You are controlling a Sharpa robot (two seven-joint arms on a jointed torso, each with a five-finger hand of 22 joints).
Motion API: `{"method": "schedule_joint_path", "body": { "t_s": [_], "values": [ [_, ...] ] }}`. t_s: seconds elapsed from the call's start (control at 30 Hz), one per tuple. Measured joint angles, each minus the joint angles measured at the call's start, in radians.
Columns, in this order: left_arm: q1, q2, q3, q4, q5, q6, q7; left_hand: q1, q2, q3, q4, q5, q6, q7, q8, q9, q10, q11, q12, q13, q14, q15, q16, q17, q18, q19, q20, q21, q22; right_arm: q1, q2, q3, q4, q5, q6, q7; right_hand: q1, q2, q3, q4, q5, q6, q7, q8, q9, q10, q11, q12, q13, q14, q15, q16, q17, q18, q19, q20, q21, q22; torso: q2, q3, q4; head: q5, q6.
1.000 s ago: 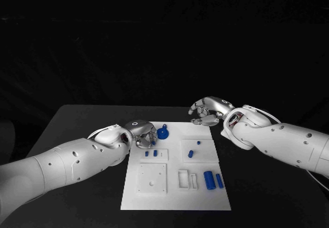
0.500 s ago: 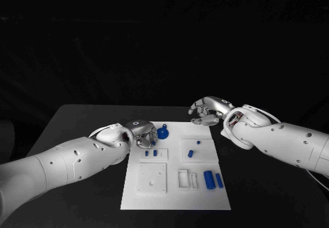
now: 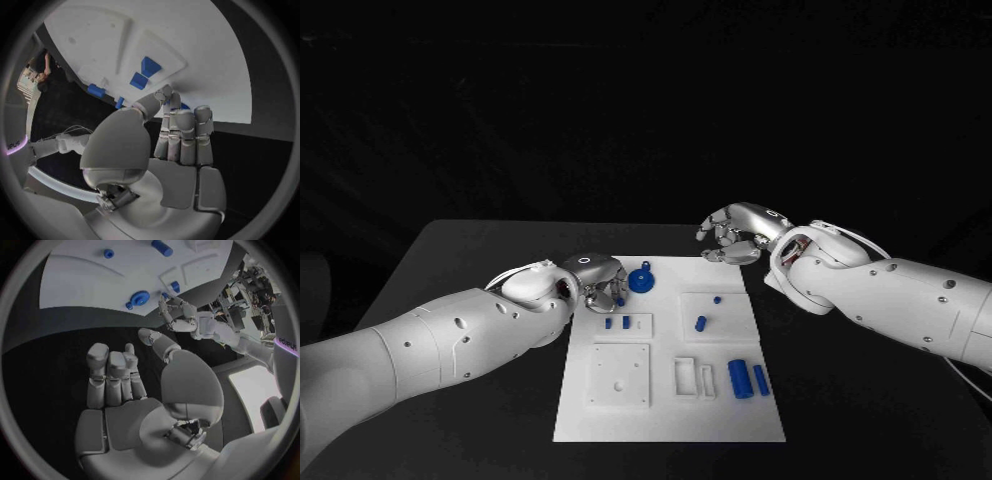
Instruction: Assemble the parts on the task board
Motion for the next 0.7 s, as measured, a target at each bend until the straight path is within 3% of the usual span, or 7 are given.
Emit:
{"method": "schedule_joint_path", "body": {
  "t_s": [0.7],
  "values": [
    [-0.001,0.011,-0.001,-0.012,-0.003,0.001,-0.002,-0.004,0.004,0.001,-0.001,0.000,0.005,0.002,0.004,-0.001,0.003,-0.003,0.000,0.001,0.000,0.000,0.000,0.000,0.006,0.006,-0.002,0.000,0.002,0.000,0.000,0.000,0.001,0.000,0.000,0.000,0.000,0.000,0.000,0.000,0.000,-0.001,-0.002,0.000,0.000,0.000,0.000,0.000,-0.001,0.000,0.000,-0.004,0.000,0.000,0.001,0.002,0.000,0.000,0.000,0.0012,-0.0006,0.000,0.001]
  ]
}}
